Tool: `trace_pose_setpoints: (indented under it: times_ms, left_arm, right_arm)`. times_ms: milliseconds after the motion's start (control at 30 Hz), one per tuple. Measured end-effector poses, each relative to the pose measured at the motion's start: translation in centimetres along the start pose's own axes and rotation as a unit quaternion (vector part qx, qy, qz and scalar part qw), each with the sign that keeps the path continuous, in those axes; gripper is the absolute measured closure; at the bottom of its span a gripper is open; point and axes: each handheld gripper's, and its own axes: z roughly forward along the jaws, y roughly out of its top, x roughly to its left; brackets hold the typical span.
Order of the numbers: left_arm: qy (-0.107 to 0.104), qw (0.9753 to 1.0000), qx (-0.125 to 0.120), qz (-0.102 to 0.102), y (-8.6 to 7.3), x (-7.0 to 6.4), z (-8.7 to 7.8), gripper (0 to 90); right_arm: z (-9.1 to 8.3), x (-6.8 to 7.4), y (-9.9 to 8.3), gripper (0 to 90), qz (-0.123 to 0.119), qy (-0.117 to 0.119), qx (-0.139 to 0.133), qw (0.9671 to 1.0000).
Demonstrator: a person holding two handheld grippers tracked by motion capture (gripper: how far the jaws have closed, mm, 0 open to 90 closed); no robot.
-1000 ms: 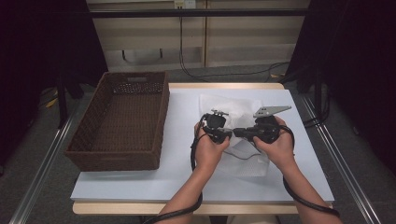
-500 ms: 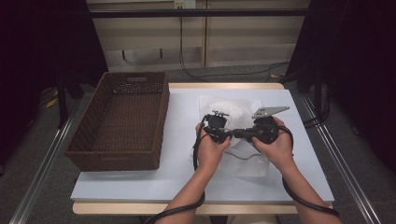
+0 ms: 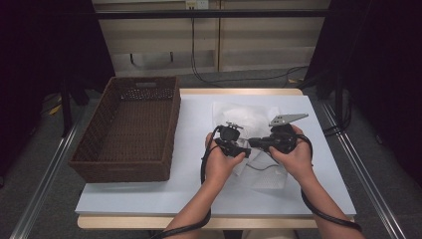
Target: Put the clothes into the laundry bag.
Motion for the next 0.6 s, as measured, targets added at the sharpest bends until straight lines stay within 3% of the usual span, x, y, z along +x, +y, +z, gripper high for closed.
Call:
trace_pose_setpoints:
  times_ms: [67, 400, 600]
  left_arm:
    - [0.003, 1.0000, -0.001, 0.002, -0.2, 0.0, -0.3, 30.0]
    - [0.001, 0.9997, 0.021, 0.013, -1.3, -0.1, -1.2, 20.4]
    - [0.015, 0.9993, 0.028, 0.020, -1.6, 0.0, -1.4, 15.8]
  right_arm:
    - [0.0, 0.0, 0.0, 90.0, 0.000, 0.001, 0.000, 1.0000]
    - [0.1, 0.0, 0.0, 90.0, 0.000, 0.001, 0.001, 1.0000]
    - [0.0, 0.0, 0.0, 90.0, 0.000, 0.000, 0.001, 1.0000]
